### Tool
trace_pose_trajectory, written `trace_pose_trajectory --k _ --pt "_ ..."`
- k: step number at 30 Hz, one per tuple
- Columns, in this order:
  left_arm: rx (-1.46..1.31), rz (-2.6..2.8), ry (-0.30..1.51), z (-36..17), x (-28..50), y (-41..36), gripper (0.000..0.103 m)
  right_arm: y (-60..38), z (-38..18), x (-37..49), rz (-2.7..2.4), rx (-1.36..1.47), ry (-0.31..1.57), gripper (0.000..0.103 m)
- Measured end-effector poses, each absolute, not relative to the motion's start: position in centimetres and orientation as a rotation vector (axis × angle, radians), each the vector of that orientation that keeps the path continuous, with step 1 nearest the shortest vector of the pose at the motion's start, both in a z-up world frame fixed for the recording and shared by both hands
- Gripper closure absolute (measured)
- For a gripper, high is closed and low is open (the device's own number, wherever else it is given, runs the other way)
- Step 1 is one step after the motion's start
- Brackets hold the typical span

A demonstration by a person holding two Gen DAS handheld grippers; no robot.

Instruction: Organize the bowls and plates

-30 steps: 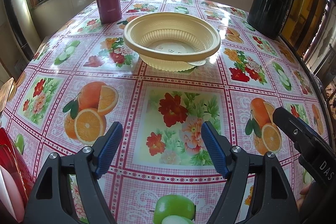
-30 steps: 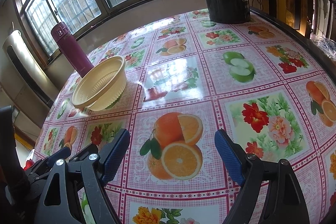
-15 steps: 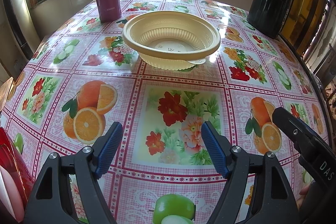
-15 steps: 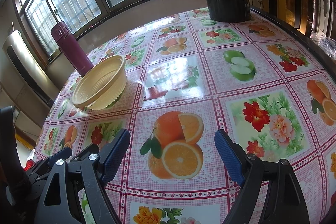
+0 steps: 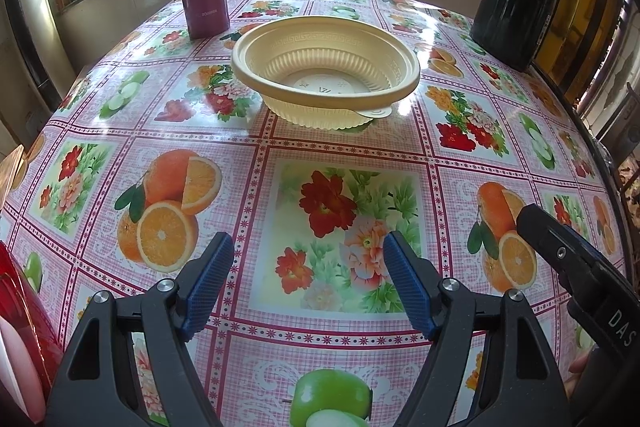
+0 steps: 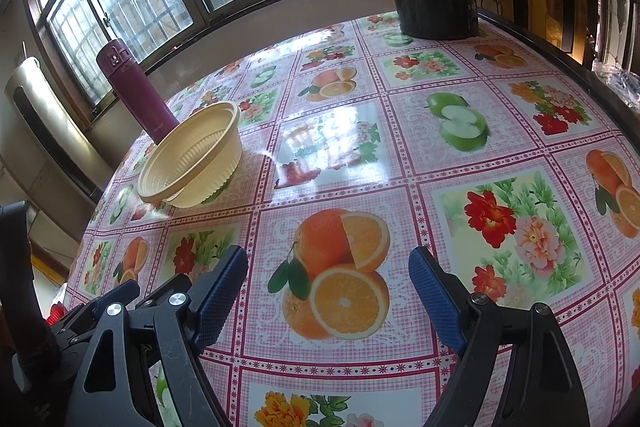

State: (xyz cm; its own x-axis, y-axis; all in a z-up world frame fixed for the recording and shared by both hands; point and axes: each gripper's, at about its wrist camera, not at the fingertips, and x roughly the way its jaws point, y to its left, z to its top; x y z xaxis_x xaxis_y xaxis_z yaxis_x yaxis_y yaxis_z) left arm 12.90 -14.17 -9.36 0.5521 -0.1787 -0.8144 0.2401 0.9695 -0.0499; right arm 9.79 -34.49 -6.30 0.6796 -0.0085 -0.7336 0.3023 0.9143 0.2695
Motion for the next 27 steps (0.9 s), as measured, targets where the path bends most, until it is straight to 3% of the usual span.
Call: trace_pose_trajectory --k 27 --pt "0.067 -0.252 0.973 -9.72 13.2 -14.27 0.026 -34.16 -6.54 10.0 -0.172 0.385 0.823 0.018"
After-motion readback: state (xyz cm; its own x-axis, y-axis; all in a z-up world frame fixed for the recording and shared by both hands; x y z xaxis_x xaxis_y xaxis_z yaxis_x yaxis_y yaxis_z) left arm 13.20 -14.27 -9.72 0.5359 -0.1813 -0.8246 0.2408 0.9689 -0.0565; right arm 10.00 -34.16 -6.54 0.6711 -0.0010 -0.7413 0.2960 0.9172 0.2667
